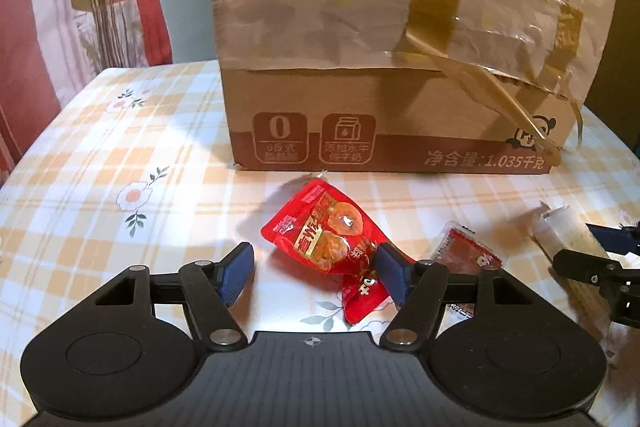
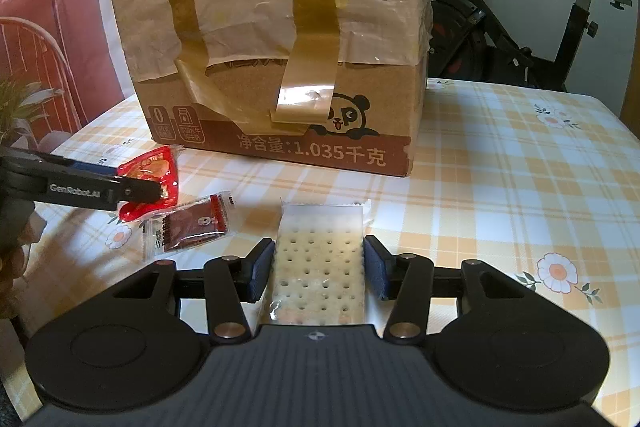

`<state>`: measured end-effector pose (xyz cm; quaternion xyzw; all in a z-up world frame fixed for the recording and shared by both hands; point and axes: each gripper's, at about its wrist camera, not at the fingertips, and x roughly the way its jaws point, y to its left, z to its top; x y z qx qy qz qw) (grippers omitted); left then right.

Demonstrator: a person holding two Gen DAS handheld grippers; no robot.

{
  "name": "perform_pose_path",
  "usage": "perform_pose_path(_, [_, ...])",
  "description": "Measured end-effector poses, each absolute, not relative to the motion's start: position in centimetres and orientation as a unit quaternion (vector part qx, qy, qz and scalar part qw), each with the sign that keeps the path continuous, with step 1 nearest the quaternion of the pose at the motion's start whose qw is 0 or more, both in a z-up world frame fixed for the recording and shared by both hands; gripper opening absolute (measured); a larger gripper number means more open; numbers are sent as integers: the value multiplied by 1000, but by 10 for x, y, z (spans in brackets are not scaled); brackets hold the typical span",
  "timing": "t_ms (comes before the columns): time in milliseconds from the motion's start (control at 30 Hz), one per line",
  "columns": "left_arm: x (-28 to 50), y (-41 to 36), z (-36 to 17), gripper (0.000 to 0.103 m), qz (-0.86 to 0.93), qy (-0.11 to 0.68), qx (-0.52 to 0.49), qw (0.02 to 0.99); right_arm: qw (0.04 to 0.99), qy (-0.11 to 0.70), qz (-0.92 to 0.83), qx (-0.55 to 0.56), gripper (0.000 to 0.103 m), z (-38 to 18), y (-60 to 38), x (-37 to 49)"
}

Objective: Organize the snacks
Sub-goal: 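Grasp the red candy wrapper with the left tool while the right tool grasps the white cracker packet, then lift both snacks over the box and open both tools to drop them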

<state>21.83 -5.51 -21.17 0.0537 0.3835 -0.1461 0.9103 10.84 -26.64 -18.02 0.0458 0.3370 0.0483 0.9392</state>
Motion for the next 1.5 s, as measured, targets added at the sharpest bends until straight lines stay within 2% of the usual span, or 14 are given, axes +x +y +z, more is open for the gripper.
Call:
perform_pose_path(333, [237, -65, -220, 74, -141, 374, 58, 915, 939, 337, 49, 44, 51, -180, -267, 108])
perform_pose_path(400, [235, -68, -219, 57, -145, 370, 57, 916, 939, 337, 49, 44, 51, -180, -267, 108])
perform_pose_path(433, [234, -67, -217, 28, -155, 367, 51, 916, 939, 337, 48, 43, 51, -180, -266, 108])
perform_pose_path(467, [233, -65, -214, 21, -167, 366, 39, 915, 939, 337, 48, 42, 51, -180, -266, 108])
perform_pose_path(733, [209, -53, -196, 20, -179, 331, 11, 927, 940, 337, 48, 40, 51, -181, -266, 108])
perform_pose_path(1200, [186, -38, -176, 20, -191, 317, -1, 929, 939, 339, 48, 46, 50, -179, -267, 107])
perform_pose_path(1500, [181, -20, -149, 20, -182, 286, 0, 941, 952, 300, 32, 62, 50, -149, -278, 91])
